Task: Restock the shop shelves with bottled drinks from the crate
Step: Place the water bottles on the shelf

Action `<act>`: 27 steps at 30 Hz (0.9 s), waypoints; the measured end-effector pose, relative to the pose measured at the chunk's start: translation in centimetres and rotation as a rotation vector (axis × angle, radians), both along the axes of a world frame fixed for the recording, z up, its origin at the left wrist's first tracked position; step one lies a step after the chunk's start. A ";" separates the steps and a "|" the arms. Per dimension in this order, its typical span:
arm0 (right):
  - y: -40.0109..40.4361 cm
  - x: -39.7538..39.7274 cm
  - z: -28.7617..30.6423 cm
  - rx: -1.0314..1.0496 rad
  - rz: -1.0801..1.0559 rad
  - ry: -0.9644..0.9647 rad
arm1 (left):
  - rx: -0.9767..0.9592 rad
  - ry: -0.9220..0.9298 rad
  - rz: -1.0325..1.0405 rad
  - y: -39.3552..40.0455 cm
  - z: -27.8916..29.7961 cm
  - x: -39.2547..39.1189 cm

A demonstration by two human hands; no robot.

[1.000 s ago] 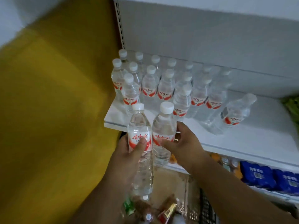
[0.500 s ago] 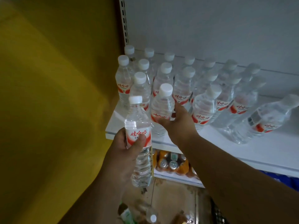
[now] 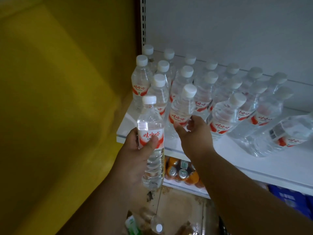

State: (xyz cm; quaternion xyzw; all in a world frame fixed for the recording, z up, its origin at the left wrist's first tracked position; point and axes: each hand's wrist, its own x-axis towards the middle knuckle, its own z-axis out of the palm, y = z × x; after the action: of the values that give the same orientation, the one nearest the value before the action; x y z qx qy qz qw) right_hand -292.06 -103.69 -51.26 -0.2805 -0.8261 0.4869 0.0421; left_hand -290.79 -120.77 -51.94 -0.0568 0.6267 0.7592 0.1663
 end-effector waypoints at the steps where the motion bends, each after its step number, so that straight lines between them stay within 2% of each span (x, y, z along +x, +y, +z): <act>1: -0.8 0.7 0.0 -0.010 -0.056 -0.009 | 0.004 0.005 -0.001 -0.1 0.1 -0.1; 4: -3.1 2.0 0.6 -0.073 -0.057 0.025 | -0.012 0.045 -0.002 -0.8 0.5 -0.3; 7: -5.3 1.7 2.2 -0.197 0.110 0.142 | -0.002 0.075 -0.026 -1.7 0.6 -0.3; 9: -6.3 0.9 3.4 -0.172 0.231 0.202 | -0.026 0.110 -0.054 -2.2 0.6 -0.4; 15: -7.2 -3.2 6.5 0.157 0.568 0.217 | -0.145 0.187 -0.062 -4.3 0.6 -1.7; 17: -7.2 -5.2 8.0 0.342 0.736 0.192 | -0.174 0.216 -0.051 -5.2 0.5 -2.7; 19: -7.2 -7.3 9.9 0.535 0.871 0.166 | -0.160 0.225 -0.042 -5.6 0.6 -3.8; 23: -7.8 -10.9 13.0 0.763 1.068 0.121 | -0.049 0.195 -0.055 -5.7 0.4 -5.6; 27: -8.6 -12.7 14.0 1.026 1.233 0.102 | -0.054 0.190 -0.078 -5.9 0.3 -6.7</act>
State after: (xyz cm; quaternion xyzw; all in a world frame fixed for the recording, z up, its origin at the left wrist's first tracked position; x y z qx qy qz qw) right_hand -304.80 -112.31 -37.22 0.3031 -0.9501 -0.0056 -0.0730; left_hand -297.47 -126.64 -51.63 0.0355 0.6615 0.7370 0.1341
